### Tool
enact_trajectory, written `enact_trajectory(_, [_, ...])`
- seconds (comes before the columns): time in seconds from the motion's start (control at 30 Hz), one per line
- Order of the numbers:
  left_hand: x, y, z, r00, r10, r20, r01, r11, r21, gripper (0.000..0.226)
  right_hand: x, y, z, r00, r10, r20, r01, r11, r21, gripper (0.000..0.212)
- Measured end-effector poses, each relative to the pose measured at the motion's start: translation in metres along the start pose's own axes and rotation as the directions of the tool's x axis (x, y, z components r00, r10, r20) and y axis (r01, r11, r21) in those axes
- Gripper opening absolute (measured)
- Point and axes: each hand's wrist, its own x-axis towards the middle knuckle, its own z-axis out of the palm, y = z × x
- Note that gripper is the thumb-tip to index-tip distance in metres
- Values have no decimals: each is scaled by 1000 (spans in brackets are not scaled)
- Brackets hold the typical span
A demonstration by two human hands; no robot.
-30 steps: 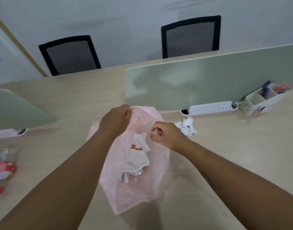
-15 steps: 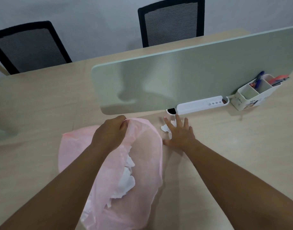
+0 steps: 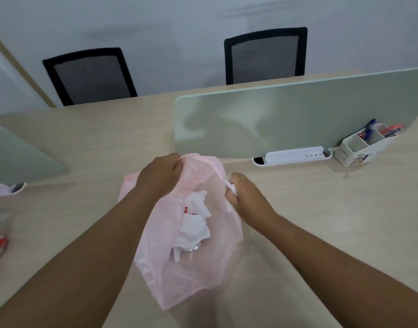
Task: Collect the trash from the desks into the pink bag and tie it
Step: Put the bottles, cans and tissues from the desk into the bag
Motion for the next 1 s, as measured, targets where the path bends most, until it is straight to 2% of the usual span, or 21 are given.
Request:
enact_trajectory(0.1, [-22,-9,-18,998,-37,-52,36,999,-30,34,-22,-35,24,986,-103,132,101,995,20,9])
enact_trajectory(0.2, [-42,-19,-36,995,-33,-95,26,997,-73,36,-31,-61,59,957,-208,201,203,978,48,10])
enact_trajectory(0.27, [-55,-26,-43,993,-21,-115,9,994,-106,36,-24,-77,82,955,-214,207,226,973,-37,13])
enact_trajectory(0.3, [-62,-31,-47,992,-19,-126,4,994,-113,36,-17,-83,92,962,-191,196,214,971,-103,21])
enact_trajectory(0.33, [-67,-35,-50,991,-19,-135,4,993,-115,36,-10,-87,97,971,-130,201,165,972,-168,37])
enact_trajectory(0.4, [-78,-45,-58,988,-31,-150,15,994,-109,37,-1,-93,101,959,1,282,80,958,-274,85])
enact_trajectory(0.43, [-82,-51,-63,986,-41,-161,24,994,-106,37,-1,-94,102,944,32,328,74,949,-305,102])
enact_trajectory(0.47, [-86,-56,-66,984,-52,-172,34,994,-105,37,-5,-95,102,935,36,354,85,943,-320,109])
enact_trajectory(0.5, [-90,-61,-71,981,-62,-183,43,993,-105,37,-12,-96,101,935,7,355,115,941,-319,105])
enact_trajectory(0.57, [-97,-69,-76,977,-80,-197,61,993,-105,36,-33,-94,96,957,-172,233,252,890,-379,75])
enact_trajectory(0.63, [-103,-75,-79,974,-98,-206,73,990,-124,35,-55,-85,93,916,-393,-79,302,806,-510,51])
enact_trajectory(0.67, [-105,-77,-80,972,-105,-211,75,986,-146,34,-64,-79,92,879,-423,-221,253,805,-536,52])
enact_trajectory(0.7, [-107,-77,-80,970,-109,-216,73,983,-167,34,-70,-74,91,883,-349,-315,152,846,-512,58])
enact_trajectory(0.73, [-107,-77,-81,969,-109,-221,69,981,-182,34,-74,-69,88,912,-194,-360,3,883,-468,67])
enact_trajectory(0.77, [-108,-77,-82,969,-103,-224,60,980,-190,34,-76,-62,86,941,26,-339,-172,896,-410,72])
enact_trajectory(0.8, [-109,-77,-83,971,-90,-221,47,980,-191,33,-77,-53,86,930,256,-264,-340,872,-352,67])
enact_trajectory(0.83, [-109,-77,-88,974,-68,-215,29,983,-181,33,-77,-47,86,884,429,-187,-467,836,-288,50])
enact_trajectory(0.87, [-108,-77,-93,976,-55,-212,22,987,-157,32,-77,-42,80,848,517,-115,-529,825,-200,30])
enact_trajectory(0.9, [-105,-76,-98,973,-52,-223,24,992,-126,31,-75,-39,72,841,529,-111,-538,840,-73,19])
enact_trajectory(0.93, [-100,-77,-107,969,-48,-243,25,995,-94,30,-71,-40,64,844,510,-167,-515,857,20,18])
enact_trajectory(1.0, [-89,-82,-129,957,-47,-288,36,998,-45,30,-56,-59,39,811,459,-362,-457,884,97,15])
